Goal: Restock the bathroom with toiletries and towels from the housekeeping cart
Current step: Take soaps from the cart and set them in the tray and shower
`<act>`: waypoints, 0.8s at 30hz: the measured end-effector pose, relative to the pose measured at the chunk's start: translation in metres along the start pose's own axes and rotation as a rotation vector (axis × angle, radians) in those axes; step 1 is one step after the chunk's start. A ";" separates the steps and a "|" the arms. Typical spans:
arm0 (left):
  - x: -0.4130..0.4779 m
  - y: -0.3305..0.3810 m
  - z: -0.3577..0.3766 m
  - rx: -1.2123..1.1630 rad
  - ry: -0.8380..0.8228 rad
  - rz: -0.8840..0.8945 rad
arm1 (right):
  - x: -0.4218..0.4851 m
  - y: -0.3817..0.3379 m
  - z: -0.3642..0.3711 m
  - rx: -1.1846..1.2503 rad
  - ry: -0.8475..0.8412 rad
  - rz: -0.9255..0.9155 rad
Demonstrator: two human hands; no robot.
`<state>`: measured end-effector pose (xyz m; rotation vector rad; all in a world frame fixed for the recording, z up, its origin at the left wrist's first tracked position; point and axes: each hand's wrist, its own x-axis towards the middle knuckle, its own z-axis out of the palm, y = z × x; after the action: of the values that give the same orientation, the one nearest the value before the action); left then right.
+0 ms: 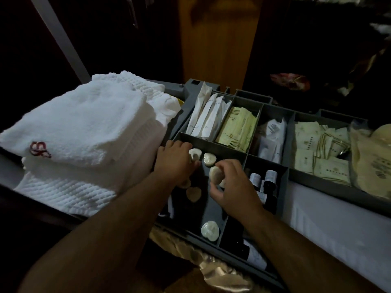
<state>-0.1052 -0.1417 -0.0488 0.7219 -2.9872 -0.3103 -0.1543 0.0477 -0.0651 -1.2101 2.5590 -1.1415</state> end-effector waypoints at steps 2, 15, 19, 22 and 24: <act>0.012 0.005 0.007 0.041 0.000 -0.005 | -0.001 0.002 -0.003 0.052 0.033 0.002; 0.032 0.015 0.030 -0.031 0.014 -0.068 | -0.023 0.002 -0.036 0.173 0.186 0.168; 0.028 0.014 0.031 -0.003 0.029 -0.066 | -0.023 0.000 -0.041 0.178 0.205 0.235; 0.016 0.012 0.023 -0.022 0.068 -0.074 | -0.024 -0.005 -0.044 0.174 0.224 0.257; 0.007 0.012 0.014 -0.162 0.116 -0.084 | -0.024 -0.011 -0.047 0.180 0.256 0.267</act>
<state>-0.1185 -0.1316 -0.0601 0.8193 -2.7891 -0.4901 -0.1489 0.0876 -0.0297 -0.6974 2.6171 -1.5030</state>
